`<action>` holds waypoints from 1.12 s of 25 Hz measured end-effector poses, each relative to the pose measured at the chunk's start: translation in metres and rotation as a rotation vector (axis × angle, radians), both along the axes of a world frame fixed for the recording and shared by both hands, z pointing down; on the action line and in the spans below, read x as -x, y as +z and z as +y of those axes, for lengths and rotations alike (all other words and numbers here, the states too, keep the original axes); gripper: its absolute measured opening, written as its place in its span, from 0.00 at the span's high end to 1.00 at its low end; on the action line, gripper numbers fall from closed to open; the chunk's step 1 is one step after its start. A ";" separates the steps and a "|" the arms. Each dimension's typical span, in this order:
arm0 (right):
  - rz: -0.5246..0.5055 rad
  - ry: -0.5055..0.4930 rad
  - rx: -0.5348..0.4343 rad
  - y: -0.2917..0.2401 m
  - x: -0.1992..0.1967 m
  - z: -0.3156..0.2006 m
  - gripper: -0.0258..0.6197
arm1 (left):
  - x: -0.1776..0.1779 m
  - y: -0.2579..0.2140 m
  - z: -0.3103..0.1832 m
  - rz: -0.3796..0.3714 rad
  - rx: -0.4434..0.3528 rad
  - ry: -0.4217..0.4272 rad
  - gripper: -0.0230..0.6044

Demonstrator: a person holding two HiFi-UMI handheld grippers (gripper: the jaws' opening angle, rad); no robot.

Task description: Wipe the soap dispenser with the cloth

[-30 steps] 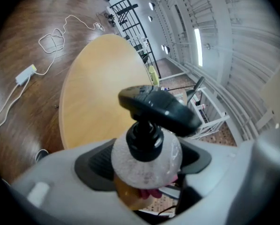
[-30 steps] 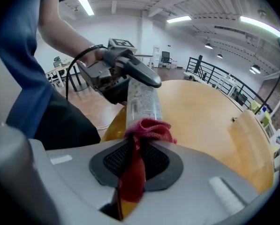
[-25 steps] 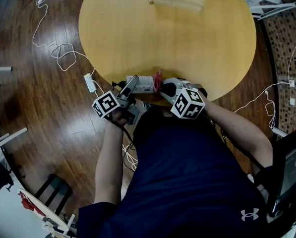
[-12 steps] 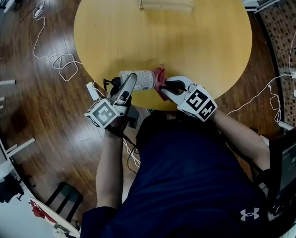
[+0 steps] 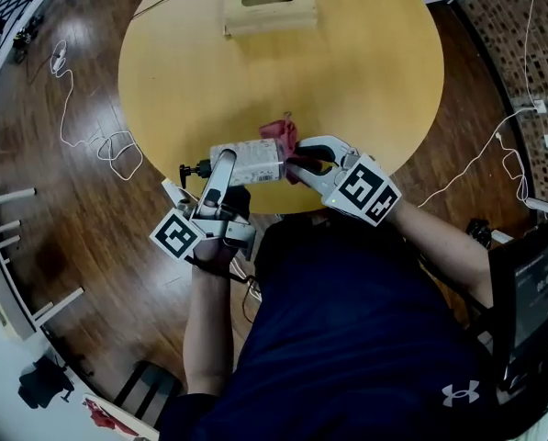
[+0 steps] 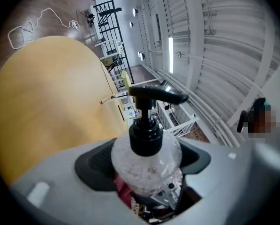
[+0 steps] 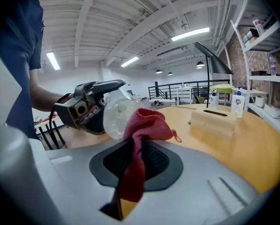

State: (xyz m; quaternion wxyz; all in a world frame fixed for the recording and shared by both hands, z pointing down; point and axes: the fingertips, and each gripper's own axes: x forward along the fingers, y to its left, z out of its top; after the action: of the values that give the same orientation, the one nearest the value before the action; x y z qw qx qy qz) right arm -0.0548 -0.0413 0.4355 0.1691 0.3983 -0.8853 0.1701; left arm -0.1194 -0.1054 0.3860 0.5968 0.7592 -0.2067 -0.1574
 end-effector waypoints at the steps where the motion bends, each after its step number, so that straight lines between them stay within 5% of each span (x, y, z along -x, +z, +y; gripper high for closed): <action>1: 0.000 -0.015 0.009 0.002 0.005 0.005 0.87 | 0.003 0.003 -0.001 -0.002 0.015 -0.008 0.38; 7: -0.033 -0.123 -0.001 -0.019 0.025 0.046 0.87 | 0.008 0.011 -0.002 -0.029 0.028 -0.031 0.38; 13: -0.070 -0.018 -0.070 -0.050 -0.005 0.022 0.87 | 0.001 0.005 0.005 0.007 0.012 0.014 0.38; 18: -0.070 0.045 -0.035 -0.030 -0.034 0.013 0.87 | -0.019 -0.003 0.026 0.017 0.005 0.030 0.38; 24: -0.059 -0.094 0.040 -0.004 -0.009 0.065 0.87 | -0.024 -0.006 0.039 0.029 -0.009 0.004 0.38; 28: -0.096 -0.158 -0.021 -0.032 -0.003 0.082 0.87 | -0.020 0.006 0.034 0.012 0.007 -0.010 0.38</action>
State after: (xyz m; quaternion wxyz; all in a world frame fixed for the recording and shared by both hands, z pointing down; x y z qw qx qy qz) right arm -0.0515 0.0408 0.4035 0.1353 0.3202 -0.9228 0.1658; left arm -0.0997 -0.0714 0.3921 0.5998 0.7551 -0.2075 -0.1640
